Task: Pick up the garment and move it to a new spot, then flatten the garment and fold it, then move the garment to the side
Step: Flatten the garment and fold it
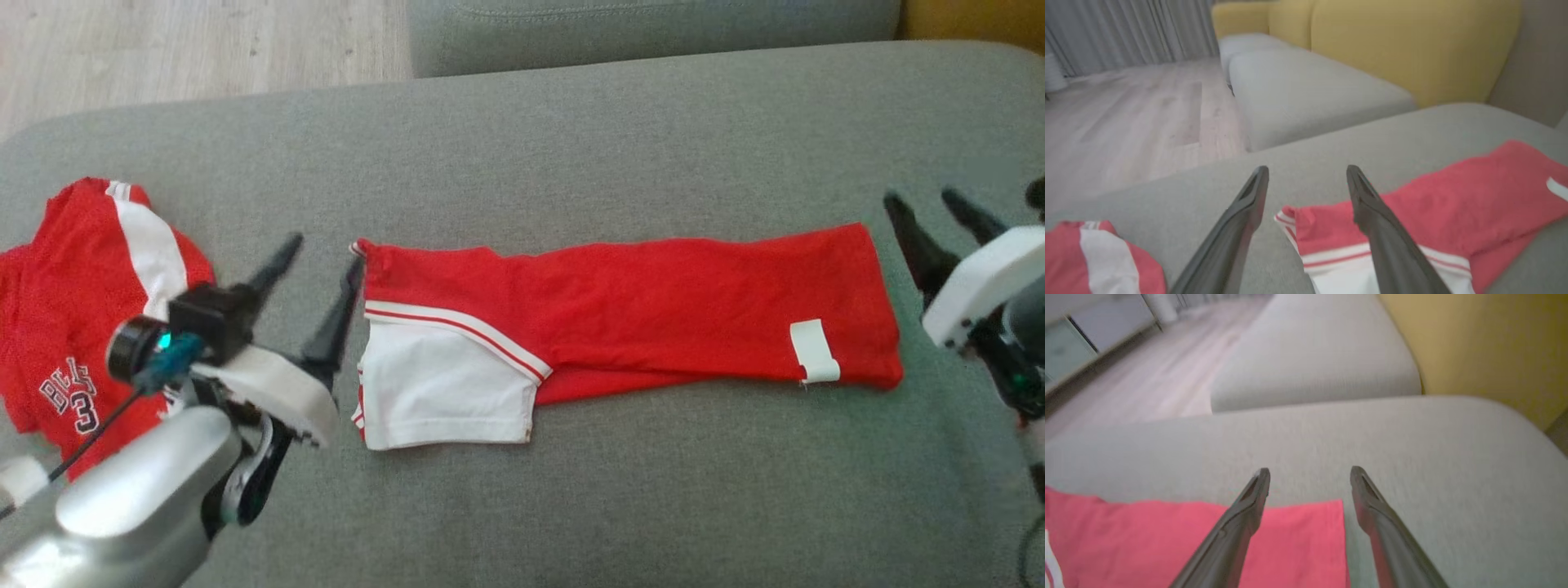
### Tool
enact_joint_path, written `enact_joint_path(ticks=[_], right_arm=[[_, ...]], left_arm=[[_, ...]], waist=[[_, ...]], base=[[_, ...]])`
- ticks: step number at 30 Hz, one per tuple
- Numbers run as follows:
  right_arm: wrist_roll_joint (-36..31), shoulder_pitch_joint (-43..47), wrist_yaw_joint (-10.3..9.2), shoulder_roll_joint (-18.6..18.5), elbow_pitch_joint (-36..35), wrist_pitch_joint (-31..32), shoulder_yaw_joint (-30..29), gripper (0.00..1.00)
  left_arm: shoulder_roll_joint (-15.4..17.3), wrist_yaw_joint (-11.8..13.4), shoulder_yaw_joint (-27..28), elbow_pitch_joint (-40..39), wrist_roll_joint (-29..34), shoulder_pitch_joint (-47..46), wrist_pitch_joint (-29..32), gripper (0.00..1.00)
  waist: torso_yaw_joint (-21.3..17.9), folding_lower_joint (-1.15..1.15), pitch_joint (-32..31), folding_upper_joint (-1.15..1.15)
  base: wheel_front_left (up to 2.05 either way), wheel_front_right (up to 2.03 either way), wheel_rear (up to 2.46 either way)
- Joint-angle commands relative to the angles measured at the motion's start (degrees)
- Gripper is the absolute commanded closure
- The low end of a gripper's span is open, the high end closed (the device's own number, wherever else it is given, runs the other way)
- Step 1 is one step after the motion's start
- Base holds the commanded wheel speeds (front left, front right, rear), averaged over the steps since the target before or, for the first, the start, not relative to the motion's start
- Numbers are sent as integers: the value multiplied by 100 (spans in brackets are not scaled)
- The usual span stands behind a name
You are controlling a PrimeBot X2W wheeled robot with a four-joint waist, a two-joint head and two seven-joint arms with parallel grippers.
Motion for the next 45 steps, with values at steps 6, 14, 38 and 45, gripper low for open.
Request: enact_joint_path(ticks=[6,14,38,45], right_arm=[[-634,70,39,862,-969,-1188,-593,0],[-1741,791,39,2127,-1406,-2166,-1178,0],[-2518,864,39,2395,1023,-2879,-2127,0],[-2882,70,39,2395,2420,-2987,-3137,0]], left_arm=[[-302,369,1376,-151,-30,279,-590,0],[-1151,287,2723,-451,1167,1537,-598,0],[-2925,-1473,4545,212,3394,2881,-599,0],[-3039,-1742,4712,322,3624,2722,-599,0]], waist=[[-23,0,-206,0],[27,0,-392,0],[206,0,-140,0],[313,0,141,0]], base=[[0,0,0],[0,0,0],[0,0,0],[0,0,0]])
